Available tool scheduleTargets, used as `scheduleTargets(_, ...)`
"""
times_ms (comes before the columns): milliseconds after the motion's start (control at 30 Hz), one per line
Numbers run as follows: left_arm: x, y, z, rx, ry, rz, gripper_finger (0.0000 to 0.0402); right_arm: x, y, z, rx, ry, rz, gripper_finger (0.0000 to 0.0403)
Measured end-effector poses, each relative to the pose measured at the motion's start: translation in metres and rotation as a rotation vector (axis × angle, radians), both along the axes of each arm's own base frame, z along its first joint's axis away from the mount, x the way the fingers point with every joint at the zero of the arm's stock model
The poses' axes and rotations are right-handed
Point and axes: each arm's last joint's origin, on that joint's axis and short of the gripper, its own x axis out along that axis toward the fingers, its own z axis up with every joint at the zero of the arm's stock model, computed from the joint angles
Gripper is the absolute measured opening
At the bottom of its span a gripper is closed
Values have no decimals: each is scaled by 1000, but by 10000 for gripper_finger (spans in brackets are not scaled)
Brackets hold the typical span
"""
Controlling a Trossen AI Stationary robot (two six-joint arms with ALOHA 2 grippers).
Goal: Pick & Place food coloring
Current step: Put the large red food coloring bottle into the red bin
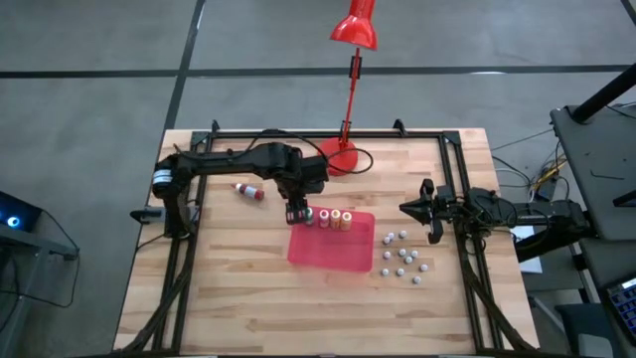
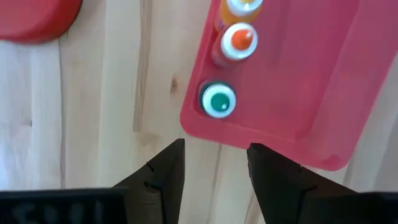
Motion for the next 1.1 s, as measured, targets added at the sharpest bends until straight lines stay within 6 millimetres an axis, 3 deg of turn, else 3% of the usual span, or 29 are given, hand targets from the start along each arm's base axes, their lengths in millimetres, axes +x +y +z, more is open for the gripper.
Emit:
scheduleTargets(333,-31,-2,-6,28,-75,147,147,0,0,0,0,1,-1,29)
scheduleTargets(500,-57,-4,-11,40,-98,250,147,0,0,0,0,1,0,29)
scheduleTargets(800,-103,-8,-30,53,-82,459,147,0,0,0,0,4,-2,29)
scheduleTargets(1100,-133,-11,-49,-1,-74,678,147,1,0,-1,0,10,-1,29)
